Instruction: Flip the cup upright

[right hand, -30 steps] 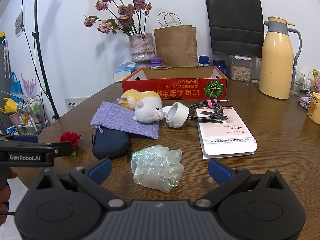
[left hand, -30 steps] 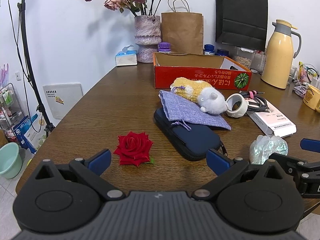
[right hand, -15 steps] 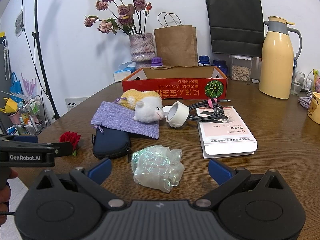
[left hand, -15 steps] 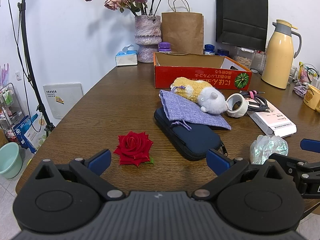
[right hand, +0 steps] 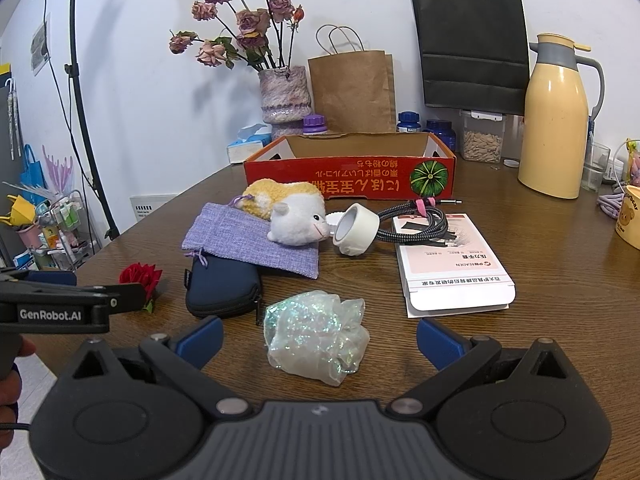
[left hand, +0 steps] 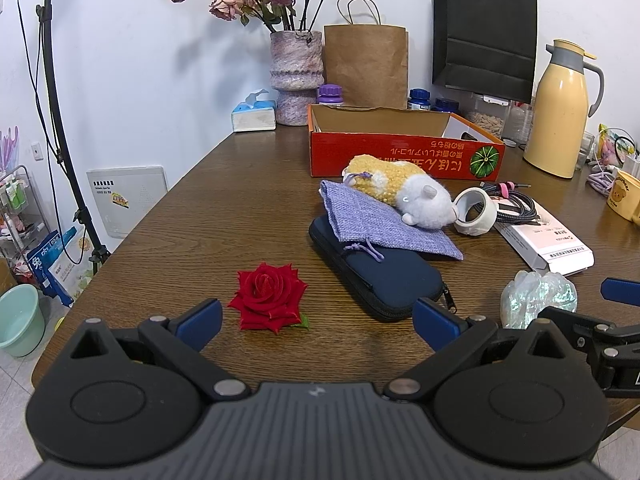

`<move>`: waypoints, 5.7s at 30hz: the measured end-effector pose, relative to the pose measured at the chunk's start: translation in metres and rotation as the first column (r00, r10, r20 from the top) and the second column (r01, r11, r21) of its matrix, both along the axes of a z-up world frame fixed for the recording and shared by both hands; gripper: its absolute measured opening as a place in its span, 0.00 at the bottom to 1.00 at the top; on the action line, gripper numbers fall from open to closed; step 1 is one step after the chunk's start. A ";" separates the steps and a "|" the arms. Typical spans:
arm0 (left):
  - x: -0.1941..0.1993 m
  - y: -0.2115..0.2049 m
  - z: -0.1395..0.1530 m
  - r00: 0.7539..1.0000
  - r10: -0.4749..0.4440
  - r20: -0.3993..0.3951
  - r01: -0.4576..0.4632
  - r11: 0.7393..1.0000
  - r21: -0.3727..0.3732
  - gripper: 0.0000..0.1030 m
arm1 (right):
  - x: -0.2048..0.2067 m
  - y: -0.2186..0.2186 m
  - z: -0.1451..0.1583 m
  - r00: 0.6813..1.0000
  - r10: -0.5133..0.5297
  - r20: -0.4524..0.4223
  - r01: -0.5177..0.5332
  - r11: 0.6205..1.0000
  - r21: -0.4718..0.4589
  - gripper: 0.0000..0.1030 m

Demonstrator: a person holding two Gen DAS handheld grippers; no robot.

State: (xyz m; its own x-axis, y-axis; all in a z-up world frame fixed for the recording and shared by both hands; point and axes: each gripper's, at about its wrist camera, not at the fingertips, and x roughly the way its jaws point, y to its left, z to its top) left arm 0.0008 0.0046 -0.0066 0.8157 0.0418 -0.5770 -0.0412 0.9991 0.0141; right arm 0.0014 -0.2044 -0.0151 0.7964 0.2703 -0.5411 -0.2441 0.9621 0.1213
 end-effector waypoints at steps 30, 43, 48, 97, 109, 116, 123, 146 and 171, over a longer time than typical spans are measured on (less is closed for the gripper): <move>0.000 0.000 0.000 1.000 0.001 0.000 -0.001 1.000 0.000 1.00 | 0.000 0.001 0.000 1.000 0.001 0.000 -0.001 1.000 -0.001 1.00; 0.003 0.004 -0.002 1.000 0.004 -0.006 -0.004 1.000 -0.008 1.00 | 0.001 0.002 -0.002 1.000 0.000 -0.003 0.000 1.000 -0.009 1.00; 0.006 0.007 -0.005 1.000 0.007 -0.014 -0.008 1.000 -0.022 1.00 | 0.004 0.005 -0.004 1.000 0.002 -0.005 -0.002 1.000 -0.022 1.00; 0.063 0.044 -0.041 0.994 0.059 -0.095 -0.063 0.997 -0.039 0.67 | 0.043 0.020 -0.027 0.995 0.090 0.029 -0.089 0.995 -0.036 0.46; 0.062 0.044 -0.035 0.997 0.040 -0.064 -0.043 0.998 -0.038 0.42 | 0.046 0.020 -0.025 0.995 0.094 0.037 -0.092 0.995 -0.036 0.46; 0.057 0.045 -0.020 0.999 0.037 -0.024 -0.038 0.998 -0.040 0.41 | 0.047 0.020 -0.019 0.994 0.090 0.058 -0.088 0.995 -0.037 0.46; 0.056 0.041 0.003 0.999 0.021 0.030 -0.020 0.999 -0.042 0.41 | 0.052 0.018 -0.006 0.992 0.081 0.098 -0.078 0.996 -0.036 0.46; 0.113 -0.003 0.062 0.991 -0.046 0.122 0.049 0.999 -0.017 0.41 | 0.106 0.026 0.048 0.972 0.094 0.217 -0.085 0.995 -0.052 0.46; 0.223 -0.031 0.083 0.995 -0.007 0.100 0.008 1.000 -0.008 0.40 | 0.220 0.011 0.077 0.970 0.064 0.233 -0.061 0.998 -0.020 0.45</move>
State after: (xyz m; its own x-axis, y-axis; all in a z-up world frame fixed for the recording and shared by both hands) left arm 0.2241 -0.0260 0.0763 0.8694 0.0308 -0.4932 -0.0344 0.9994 0.0017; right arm 0.2213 -0.1931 0.0619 0.8829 0.3177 -0.3458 -0.3236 0.9453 0.0422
